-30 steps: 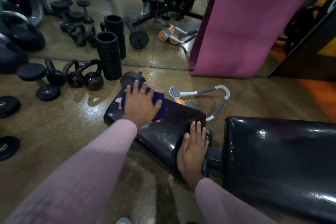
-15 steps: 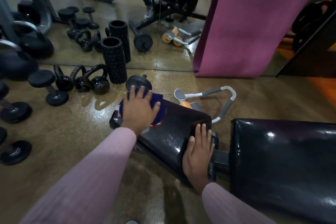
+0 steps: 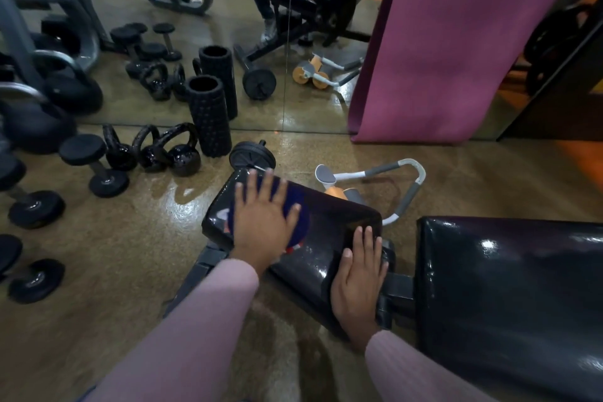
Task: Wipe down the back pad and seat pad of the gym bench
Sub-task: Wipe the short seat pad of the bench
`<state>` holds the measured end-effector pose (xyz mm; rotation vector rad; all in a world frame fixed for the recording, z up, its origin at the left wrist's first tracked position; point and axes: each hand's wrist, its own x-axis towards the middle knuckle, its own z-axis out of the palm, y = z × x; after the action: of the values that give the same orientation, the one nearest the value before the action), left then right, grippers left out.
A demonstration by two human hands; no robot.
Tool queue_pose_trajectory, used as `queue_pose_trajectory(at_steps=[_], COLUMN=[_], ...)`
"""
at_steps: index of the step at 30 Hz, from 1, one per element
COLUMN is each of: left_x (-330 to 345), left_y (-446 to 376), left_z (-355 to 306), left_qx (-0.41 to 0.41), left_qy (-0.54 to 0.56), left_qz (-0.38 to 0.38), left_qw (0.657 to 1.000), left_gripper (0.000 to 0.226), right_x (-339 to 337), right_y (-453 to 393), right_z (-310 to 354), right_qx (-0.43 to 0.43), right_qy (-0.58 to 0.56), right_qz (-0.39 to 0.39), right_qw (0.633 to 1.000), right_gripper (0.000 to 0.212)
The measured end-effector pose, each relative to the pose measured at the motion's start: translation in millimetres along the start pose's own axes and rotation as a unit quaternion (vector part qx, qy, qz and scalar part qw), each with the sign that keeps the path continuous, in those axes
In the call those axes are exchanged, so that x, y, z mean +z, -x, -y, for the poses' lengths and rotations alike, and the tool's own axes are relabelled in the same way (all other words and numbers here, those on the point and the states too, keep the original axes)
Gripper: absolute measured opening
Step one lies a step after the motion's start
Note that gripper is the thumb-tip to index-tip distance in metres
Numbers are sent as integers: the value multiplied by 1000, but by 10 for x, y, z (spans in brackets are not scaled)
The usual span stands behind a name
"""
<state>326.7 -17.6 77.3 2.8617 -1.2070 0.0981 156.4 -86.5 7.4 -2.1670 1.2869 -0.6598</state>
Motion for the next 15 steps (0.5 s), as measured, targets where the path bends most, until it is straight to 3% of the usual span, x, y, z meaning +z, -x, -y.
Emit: queue_pose_trajectory(at_steps=[3, 5, 11, 13, 15], left_x=[-69, -55, 58, 36, -26], left_y=[4, 175, 314, 97, -90], left_z=[366, 358, -269, -166, 59], left_qx=[-114, -134, 38, 45, -3], left_qy=[77, 73, 3, -4, 8], left_qz=[-11, -19, 20, 16, 17], left_qw=[990, 988, 999, 999, 1000], left_gripper=[66, 66, 64, 64, 65], right_x=[-5, -11, 19, 22, 12], right_y=[12, 19, 12, -8, -7], right_z=[23, 33, 14, 12, 4], right_qx=[4, 0, 3, 6, 9], right_qy=[2, 3, 4, 6, 8], right_qz=[2, 1, -2, 0, 1], right_qw=[1000, 1000, 1000, 1000, 1000], right_gripper=[64, 63, 64, 65, 66])
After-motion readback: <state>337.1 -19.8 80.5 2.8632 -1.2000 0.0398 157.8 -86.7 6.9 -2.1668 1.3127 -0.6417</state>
